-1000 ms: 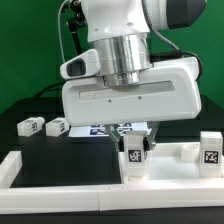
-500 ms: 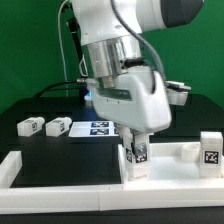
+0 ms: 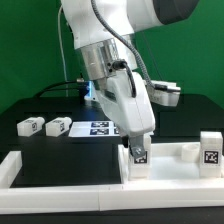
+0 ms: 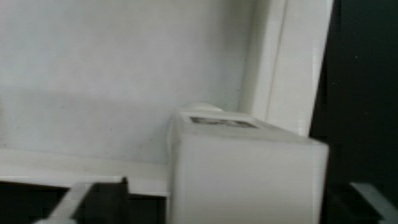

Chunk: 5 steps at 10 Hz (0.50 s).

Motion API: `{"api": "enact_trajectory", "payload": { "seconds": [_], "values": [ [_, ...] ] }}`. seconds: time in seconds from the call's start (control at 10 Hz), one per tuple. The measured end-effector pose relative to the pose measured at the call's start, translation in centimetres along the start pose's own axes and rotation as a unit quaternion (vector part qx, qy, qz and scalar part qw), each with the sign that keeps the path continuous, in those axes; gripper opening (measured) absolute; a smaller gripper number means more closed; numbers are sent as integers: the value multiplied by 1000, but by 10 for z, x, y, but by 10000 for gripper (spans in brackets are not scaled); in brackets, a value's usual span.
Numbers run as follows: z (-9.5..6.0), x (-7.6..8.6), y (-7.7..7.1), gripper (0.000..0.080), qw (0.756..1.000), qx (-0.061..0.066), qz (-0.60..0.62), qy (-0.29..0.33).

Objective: Assemble square table

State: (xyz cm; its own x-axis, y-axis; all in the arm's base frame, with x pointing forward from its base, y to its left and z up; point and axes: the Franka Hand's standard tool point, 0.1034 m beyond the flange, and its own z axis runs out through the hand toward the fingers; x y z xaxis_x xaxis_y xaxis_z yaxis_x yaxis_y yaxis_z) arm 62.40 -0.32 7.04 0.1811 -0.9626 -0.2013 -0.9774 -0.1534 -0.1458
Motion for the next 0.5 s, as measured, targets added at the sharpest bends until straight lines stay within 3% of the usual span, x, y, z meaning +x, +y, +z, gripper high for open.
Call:
{"api": "enact_trajectory", "payload": {
  "seconds": [0.1, 0.2, 0.3, 0.5],
  "values": [
    [-1, -1, -1, 599, 991, -9, -136, 11],
    [-1, -4, -2, 599, 971, -18, -238, 13],
    [-1, -3, -2, 639, 965, -17, -262, 13],
    [-1, -2, -1, 647, 944, -19, -329, 11]
  ]
}}
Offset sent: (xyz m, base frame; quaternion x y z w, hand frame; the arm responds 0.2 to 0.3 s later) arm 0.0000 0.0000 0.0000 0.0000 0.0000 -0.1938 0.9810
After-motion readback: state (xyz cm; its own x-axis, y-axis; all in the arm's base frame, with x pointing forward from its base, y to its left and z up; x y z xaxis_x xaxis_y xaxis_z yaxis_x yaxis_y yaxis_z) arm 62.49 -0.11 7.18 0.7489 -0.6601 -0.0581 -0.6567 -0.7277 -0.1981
